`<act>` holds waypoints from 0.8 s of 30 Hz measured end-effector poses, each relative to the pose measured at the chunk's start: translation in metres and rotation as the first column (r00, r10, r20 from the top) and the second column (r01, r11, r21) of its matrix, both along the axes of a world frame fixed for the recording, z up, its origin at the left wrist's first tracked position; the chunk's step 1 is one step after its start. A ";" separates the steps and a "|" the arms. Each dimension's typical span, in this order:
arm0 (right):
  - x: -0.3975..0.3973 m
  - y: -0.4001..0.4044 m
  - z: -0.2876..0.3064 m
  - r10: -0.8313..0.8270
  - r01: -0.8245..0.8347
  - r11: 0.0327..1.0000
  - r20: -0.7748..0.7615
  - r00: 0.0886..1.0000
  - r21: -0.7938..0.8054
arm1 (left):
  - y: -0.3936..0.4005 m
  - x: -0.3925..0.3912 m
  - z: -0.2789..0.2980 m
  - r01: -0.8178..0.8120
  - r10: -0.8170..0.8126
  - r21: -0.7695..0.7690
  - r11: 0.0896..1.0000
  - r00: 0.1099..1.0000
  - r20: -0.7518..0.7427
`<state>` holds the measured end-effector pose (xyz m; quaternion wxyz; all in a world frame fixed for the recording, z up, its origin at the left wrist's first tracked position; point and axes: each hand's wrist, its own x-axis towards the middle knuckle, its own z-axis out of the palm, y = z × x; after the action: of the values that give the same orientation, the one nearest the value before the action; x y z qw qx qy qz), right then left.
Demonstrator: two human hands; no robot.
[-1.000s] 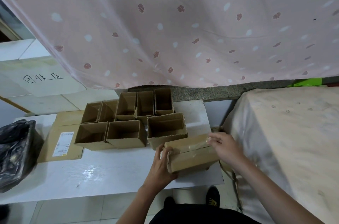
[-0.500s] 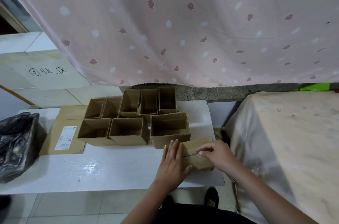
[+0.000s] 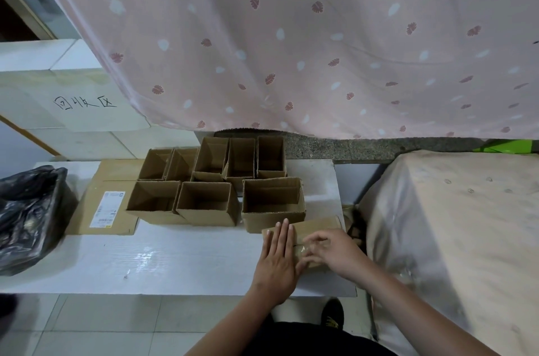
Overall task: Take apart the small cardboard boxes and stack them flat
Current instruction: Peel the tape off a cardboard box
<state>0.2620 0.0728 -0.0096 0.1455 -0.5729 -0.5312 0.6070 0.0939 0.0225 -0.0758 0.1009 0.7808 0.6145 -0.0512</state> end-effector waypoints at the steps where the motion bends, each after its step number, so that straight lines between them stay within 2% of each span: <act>1: -0.001 0.000 -0.001 -0.006 0.005 1.000 0.026 1.000 0.014 | -0.001 0.001 0.001 0.001 -0.001 0.006 1.000 1.000 0.002; 3: -0.005 0.001 -0.002 0.010 -0.015 0.998 0.093 0.996 0.057 | -0.001 0.001 0.001 0.003 -0.003 0.000 1.000 1.000 0.006; 7: -0.010 0.003 -0.003 0.133 -0.220 0.958 0.391 0.911 0.187 | 0.001 0.000 0.000 0.009 -0.009 -0.019 1.000 1.000 0.015; 11: -0.016 0.003 -0.003 0.095 -0.173 0.965 0.351 0.931 0.197 | 0.002 -0.001 -0.002 0.019 -0.018 -0.048 0.999 1.000 0.012; 14: -0.012 0.006 -0.005 0.038 -0.101 0.974 0.292 0.956 0.204 | 0.004 -0.003 -0.007 0.038 -0.033 -0.077 0.996 0.997 0.066; 18: -0.006 0.003 -0.006 0.054 -0.103 0.978 0.256 0.965 0.182 | 0.005 -0.002 -0.007 0.025 -0.021 -0.093 0.995 0.999 0.043; 24: 0.007 0.006 -0.007 -0.028 -0.083 0.939 0.316 0.948 0.333 | 0.006 -0.001 -0.010 0.021 -0.016 -0.105 0.994 0.999 0.043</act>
<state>0.2694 0.0787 -0.0166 0.1470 -0.6211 -0.6529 0.4079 0.0926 0.0287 -0.0861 0.1546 0.7810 0.6013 -0.0680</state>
